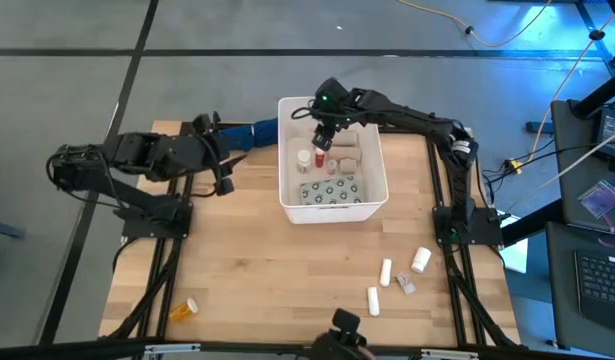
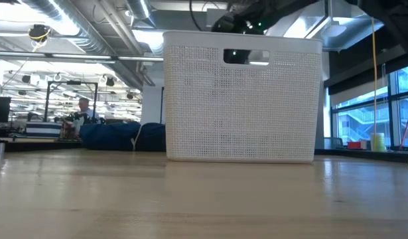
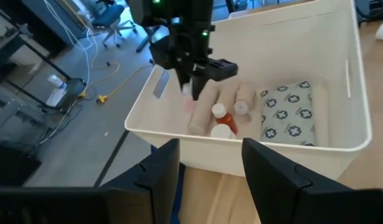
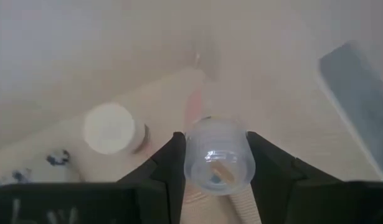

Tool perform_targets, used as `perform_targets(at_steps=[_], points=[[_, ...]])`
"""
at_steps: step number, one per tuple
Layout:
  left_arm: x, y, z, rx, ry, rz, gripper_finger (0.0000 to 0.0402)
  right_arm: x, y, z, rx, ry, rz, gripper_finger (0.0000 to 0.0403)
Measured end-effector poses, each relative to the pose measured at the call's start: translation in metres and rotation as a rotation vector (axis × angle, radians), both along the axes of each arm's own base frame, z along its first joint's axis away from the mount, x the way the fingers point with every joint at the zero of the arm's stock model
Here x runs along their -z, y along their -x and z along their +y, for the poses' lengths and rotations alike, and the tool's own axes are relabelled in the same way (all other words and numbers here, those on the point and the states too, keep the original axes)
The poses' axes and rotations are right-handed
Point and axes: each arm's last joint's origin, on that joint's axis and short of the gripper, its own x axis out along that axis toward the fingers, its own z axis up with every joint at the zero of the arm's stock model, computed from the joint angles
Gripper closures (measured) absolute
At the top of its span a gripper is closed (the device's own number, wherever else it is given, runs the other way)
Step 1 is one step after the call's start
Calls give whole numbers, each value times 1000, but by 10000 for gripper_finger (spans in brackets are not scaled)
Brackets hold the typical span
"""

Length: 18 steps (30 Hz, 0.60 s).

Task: Pick & place medical supplies in basket/bin
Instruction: Put the left transparent medicine bottle into the bin

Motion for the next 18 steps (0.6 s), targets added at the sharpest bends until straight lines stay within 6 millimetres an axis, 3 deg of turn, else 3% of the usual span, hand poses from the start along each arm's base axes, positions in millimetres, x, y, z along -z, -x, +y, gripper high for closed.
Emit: perform_targets(at_steps=[11, 18], points=[[4, -6, 17, -110, 34, -2, 233, 21, 9, -22, 3, -25, 90, 267], [10, -18, 25, -135, 16, 58, 233, 45, 12, -23, -24, -118, 205, 267]])
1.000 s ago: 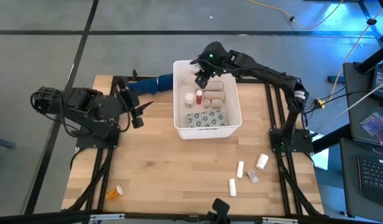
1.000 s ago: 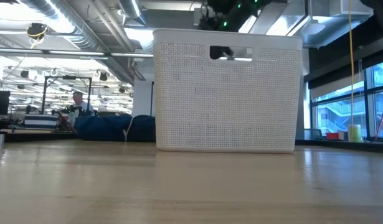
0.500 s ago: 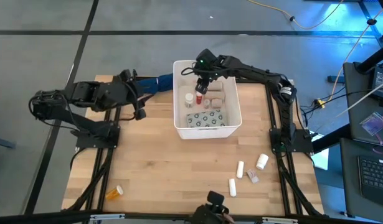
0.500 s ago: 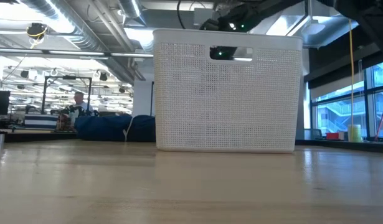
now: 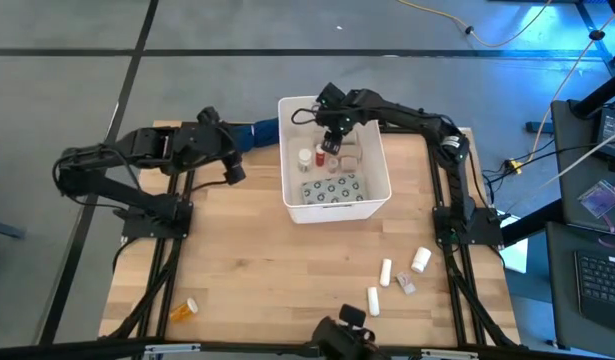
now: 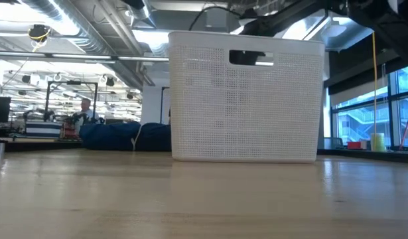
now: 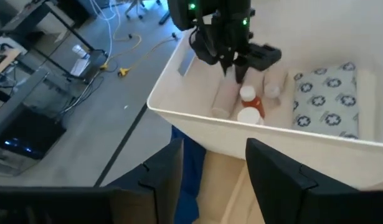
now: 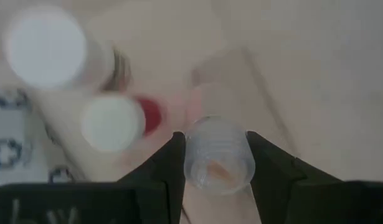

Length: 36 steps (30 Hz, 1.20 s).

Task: Pick & place medical supplies in basket/bin
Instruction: Put the left transparent medicine bottle into the bin

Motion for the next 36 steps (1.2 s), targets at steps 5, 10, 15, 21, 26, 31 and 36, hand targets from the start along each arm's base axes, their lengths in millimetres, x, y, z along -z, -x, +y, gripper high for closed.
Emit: perform_targets(at_steps=[5, 10, 15, 21, 26, 31, 36], points=[[5, -8, 7, -8, -6, 45, 233, 13, 0, 0, -24, -29, 56, 267], [9, -12, 14, -23, 11, 64, 233, 21, -3, -1, -28, -40, 71, 267], [9, -12, 19, -14, 20, 78, 233, 35, -5, -3, -31, -58, 99, 267], [10, -10, 25, -44, 22, 78, 233, 39, -7, -4, -31, -61, 103, 265], [10, -9, 30, -50, 38, 75, 233, 39, -7, -4, -32, -58, 100, 241], [10, -9, 32, -59, 39, 74, 233, 39, -7, -4, -32, -58, 100, 218], [10, -8, 32, -63, 39, 74, 233, 39, -7, -4, -33, -57, 97, 206]])
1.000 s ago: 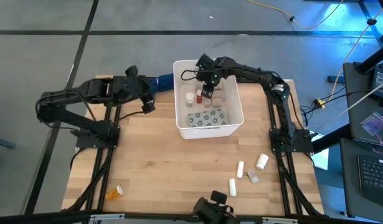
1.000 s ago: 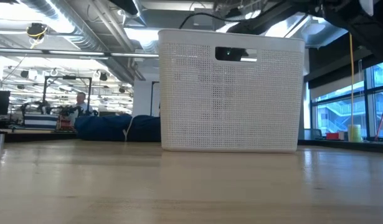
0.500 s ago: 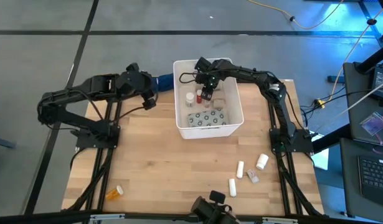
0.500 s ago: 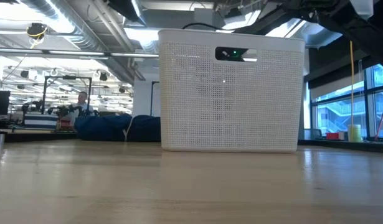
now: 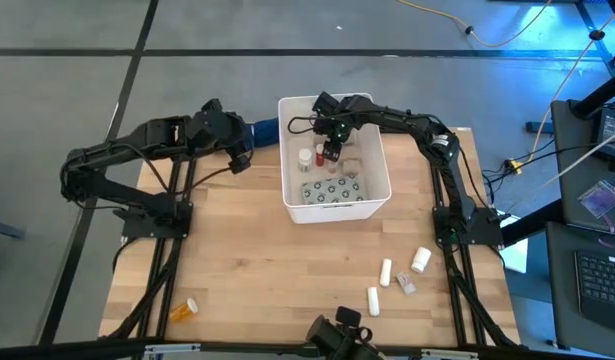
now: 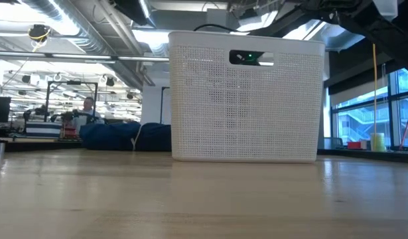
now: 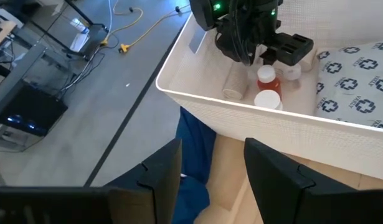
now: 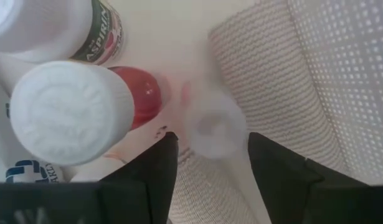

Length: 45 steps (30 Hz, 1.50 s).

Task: Pick & place medical supplies in basket/bin
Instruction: Put the left transparent medicine bottle into the bin, then put the orange medicine bottle into the bin

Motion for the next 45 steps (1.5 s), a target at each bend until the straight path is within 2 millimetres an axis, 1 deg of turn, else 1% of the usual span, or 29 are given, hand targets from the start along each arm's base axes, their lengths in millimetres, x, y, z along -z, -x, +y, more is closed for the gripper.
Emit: perform_targets(at_steps=[10, 13, 16, 18, 23, 26, 28, 31, 36, 40, 45], points=[[0, 0, 0, 1, -1, 1, 233, 0, -1, 0, 1, 4, -8, 198], [0, 0, 0, 4, -6, 6, 233, -6, 1, 1, 25, -15, 10, 198], [0, 0, 0, 3, -7, 6, 233, -22, 1, 1, 34, -22, 18, 198], [0, 0, 0, 10, -1, 6, 233, -36, 2, 1, 39, -30, 28, 198], [3, 2, -1, 25, 22, 33, 233, -82, 1, 3, 84, -12, -28, 198], [5, 4, -2, 37, 55, 57, 233, -109, -6, 9, 141, 14, -120, 198], [6, 3, -4, 52, 96, 41, 233, -124, -13, 18, 161, 23, -179, 198], [7, 2, -7, 105, 180, 15, 233, -141, -22, 40, 101, 38, -220, 198], [12, 3, -19, 210, 308, 38, 233, -156, -35, 86, -2, 47, -264, 199], [15, 3, -34, 277, 345, 83, 233, -160, -46, 125, -51, 13, -286, 199], [17, 4, -57, 324, 412, 103, 233, -160, -59, 176, -104, -96, -312, 199]])
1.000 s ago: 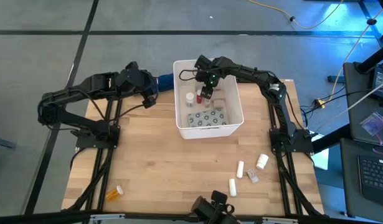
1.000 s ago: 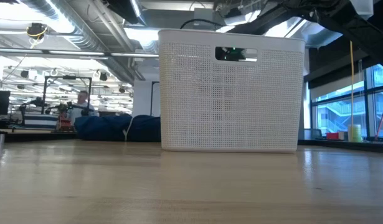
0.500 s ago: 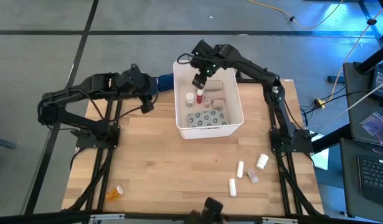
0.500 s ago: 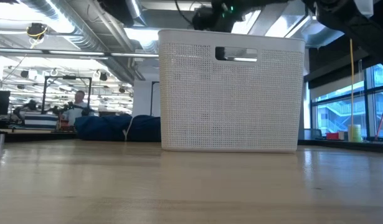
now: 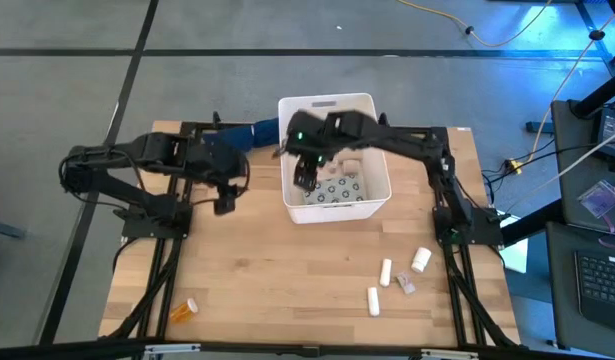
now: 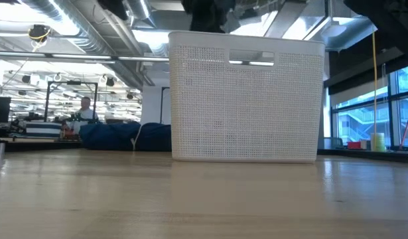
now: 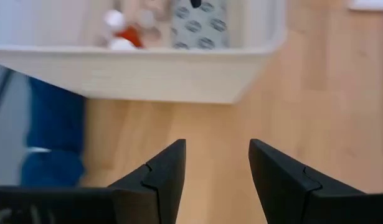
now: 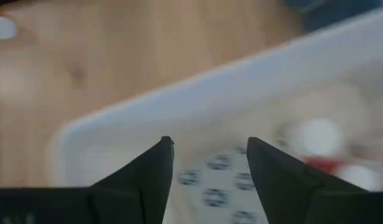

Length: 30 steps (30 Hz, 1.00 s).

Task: Pick & place medical supplies in basket/bin
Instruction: Put the orange medicine bottle into the bin

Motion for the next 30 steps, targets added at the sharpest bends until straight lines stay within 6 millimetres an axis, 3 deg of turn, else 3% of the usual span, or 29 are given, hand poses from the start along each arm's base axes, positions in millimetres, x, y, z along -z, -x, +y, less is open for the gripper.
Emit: perform_targets(at_steps=[10, 21, 30], points=[[26, 7, -60, -97, 255, 97, 250, 2, -12, 98, -142, 57, -41, 199], [100, 14, -138, -300, 325, 368, 296, 12, -7, 184, -305, 60, -42, 199], [141, 4, -167, -518, 248, 413, 286, 57, -14, 233, -353, 44, -108, 199]])
